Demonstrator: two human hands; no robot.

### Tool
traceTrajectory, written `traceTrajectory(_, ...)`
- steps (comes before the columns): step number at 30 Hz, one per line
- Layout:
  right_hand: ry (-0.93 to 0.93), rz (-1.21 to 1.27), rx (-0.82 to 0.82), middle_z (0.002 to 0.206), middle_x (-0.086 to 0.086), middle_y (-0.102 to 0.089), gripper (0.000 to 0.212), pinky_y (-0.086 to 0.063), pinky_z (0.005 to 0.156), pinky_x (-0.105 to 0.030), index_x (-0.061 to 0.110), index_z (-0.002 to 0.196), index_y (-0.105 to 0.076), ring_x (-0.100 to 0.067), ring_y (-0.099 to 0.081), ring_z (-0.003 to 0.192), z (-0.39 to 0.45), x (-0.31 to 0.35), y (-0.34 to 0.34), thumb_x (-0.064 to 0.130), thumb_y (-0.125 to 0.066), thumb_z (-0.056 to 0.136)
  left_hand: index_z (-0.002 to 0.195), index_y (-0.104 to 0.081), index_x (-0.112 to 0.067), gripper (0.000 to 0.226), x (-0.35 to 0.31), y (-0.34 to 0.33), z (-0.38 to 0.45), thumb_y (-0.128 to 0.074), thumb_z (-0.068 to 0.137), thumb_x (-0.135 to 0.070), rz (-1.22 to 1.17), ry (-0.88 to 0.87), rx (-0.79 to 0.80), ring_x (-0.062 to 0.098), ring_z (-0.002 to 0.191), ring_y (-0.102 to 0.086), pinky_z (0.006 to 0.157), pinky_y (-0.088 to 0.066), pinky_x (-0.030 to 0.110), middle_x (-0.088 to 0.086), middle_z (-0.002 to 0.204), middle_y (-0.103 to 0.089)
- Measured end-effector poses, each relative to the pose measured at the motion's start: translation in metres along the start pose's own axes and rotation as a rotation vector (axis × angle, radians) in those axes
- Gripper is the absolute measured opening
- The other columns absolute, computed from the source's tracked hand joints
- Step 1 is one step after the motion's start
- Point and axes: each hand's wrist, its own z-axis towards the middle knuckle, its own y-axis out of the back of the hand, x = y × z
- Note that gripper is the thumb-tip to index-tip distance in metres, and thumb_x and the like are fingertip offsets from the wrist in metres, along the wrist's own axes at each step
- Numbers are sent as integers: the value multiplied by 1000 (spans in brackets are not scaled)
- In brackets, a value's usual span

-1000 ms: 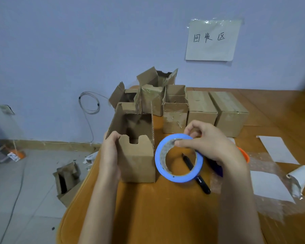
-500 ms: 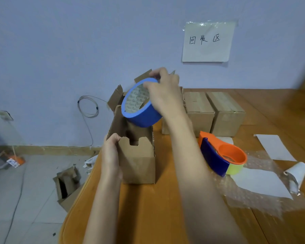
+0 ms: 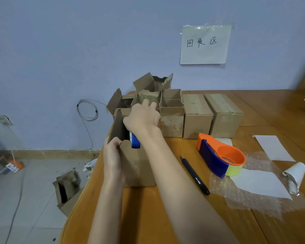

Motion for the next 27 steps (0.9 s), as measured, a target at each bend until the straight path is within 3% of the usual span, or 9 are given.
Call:
traceTrajectory(7,75,-253,133,136,-9,-47,42,-30,100,-35,15,131,-51,-29,-44,126,8,12,-17,28,-53,91,62,-33,-17,21,-1,-2,-2,-39,80,-7,0,3,-21,10,55,-35,53,-27,27,-4,60,-35)
traceTrajectory(10,58,-259,234,137,-10,-48,47,-36,99,-36,15,135,-49,-30,-47,125,8,13,-27,30,-54,91,76,-51,-3,13,-1,-2,-3,-41,81,-7,0,24,-34,11,58,-37,53,-28,27,-5,65,-38)
traceTrajectory(14,85,-252,282,130,-3,-55,39,-40,97,-35,18,129,-54,-25,-52,121,6,13,-26,28,-51,92,65,-33,-18,22,-2,-2,-5,-39,82,-6,18,21,-41,8,54,-35,52,-27,25,-5,62,-35)
traceTrajectory(21,78,-194,339,130,-3,-57,35,-37,90,-34,18,127,-54,-24,-52,121,3,11,-22,25,-46,94,67,-38,-19,20,-2,0,-4,-41,84,-9,4,7,-16,1,45,-43,49,-31,23,-8,57,-40)
traceTrajectory(23,80,-114,330,126,-3,-56,31,-36,80,-31,15,123,-56,-24,-54,116,1,7,-16,22,-48,95,81,-51,-11,6,0,1,-2,-46,84,-14,7,-49,-12,5,60,-50,55,-37,24,-3,66,-52)
traceTrajectory(25,93,-14,299,115,-3,-57,19,-36,75,-31,15,110,-57,-24,-57,107,0,3,-8,21,-52,93,105,-56,-13,27,3,0,0,-53,81,-23,15,-176,-51,13,88,-57,75,-46,30,11,101,-63)
traceTrajectory(27,120,111,219,104,-3,-59,10,-41,73,-31,14,94,-55,-23,-57,94,1,1,5,23,-56,91,115,-55,-19,37,0,-7,-10,-56,79,-28,46,-467,-180,16,117,-54,101,-42,32,5,122,-58)
